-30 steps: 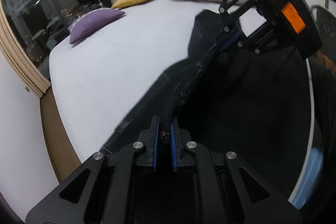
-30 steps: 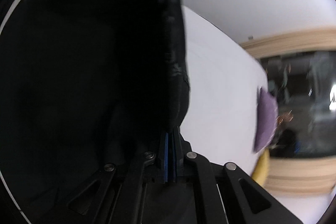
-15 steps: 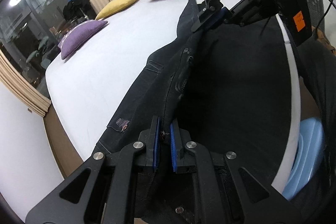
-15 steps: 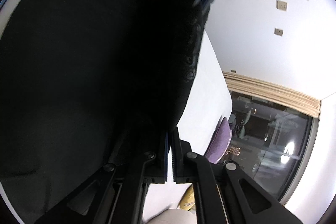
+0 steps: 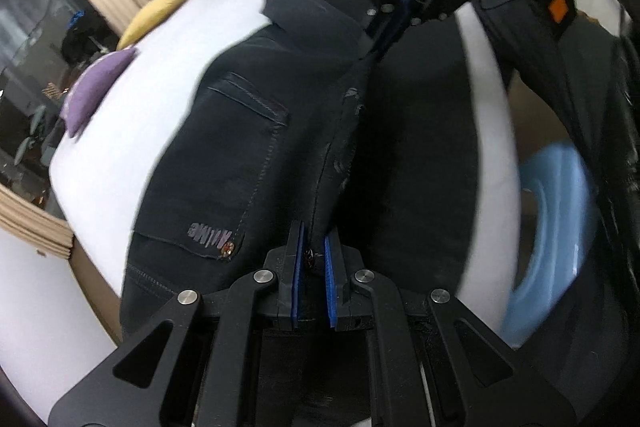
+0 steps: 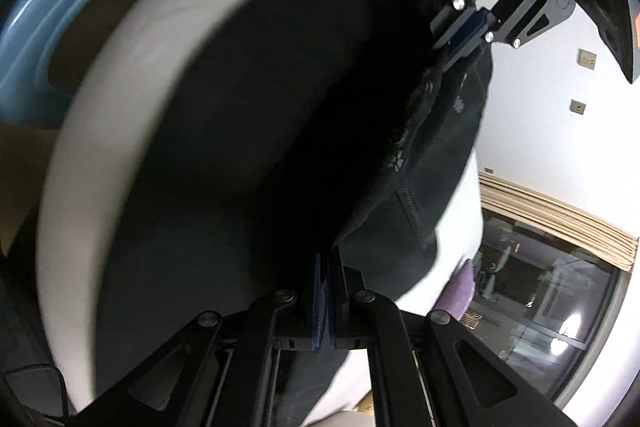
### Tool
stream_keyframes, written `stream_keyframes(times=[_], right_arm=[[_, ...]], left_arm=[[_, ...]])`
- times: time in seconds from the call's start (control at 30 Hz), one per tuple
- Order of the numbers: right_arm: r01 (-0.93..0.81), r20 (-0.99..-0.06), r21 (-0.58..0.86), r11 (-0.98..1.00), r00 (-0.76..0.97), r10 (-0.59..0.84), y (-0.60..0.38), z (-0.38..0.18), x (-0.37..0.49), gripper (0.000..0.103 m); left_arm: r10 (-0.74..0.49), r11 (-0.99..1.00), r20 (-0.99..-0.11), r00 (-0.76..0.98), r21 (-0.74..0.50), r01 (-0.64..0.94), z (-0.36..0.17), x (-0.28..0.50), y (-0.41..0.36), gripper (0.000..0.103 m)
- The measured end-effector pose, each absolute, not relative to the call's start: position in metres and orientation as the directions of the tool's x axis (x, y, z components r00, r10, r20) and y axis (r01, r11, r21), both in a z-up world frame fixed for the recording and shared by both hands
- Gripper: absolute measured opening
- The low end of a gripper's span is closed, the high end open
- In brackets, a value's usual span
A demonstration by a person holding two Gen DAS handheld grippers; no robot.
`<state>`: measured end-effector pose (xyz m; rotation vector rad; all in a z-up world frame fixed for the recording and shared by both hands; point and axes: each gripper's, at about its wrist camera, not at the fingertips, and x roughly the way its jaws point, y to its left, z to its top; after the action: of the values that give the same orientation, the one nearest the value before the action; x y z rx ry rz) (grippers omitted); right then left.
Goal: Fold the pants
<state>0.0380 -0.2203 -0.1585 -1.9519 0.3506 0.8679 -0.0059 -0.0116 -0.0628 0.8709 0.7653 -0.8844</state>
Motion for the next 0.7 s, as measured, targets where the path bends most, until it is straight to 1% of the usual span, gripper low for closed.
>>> stream_keyframes(times=[0.2,0.4,0.63,0.7], right_arm=[[-0.61,-0.734,-0.612,-0.503,0.675,0.074,-0.218,-0.168,0.056,0.003],[-0.64,-0.736,-0.629,-0.441,0.674,0.071,-0.204,-0.15,0.052,0.003],[-0.667,-0.737,-0.63,-0.398,0.675,0.035,-0.185,-0.16,0.074,0.004],[-0.674,-0.738,-0.634,-0.378,0.674,0.037,-0.186,-0.16,0.054,0.004]], left_arm=[[-0.306,0.286,-0.871,0.385,0.301,0.909,-0.086,-0.035,-0.019,0.008],[-0.313,0.297,-0.885,0.346,0.255,0.92,-0.085,-0.049,-0.012,0.008],[-0.307,0.32,-0.892,0.331,0.23,0.919,-0.092,-0.054,-0.006,0.008],[-0.308,0.325,-0.893,0.329,0.226,0.918,-0.092,-0.055,-0.003,0.008]])
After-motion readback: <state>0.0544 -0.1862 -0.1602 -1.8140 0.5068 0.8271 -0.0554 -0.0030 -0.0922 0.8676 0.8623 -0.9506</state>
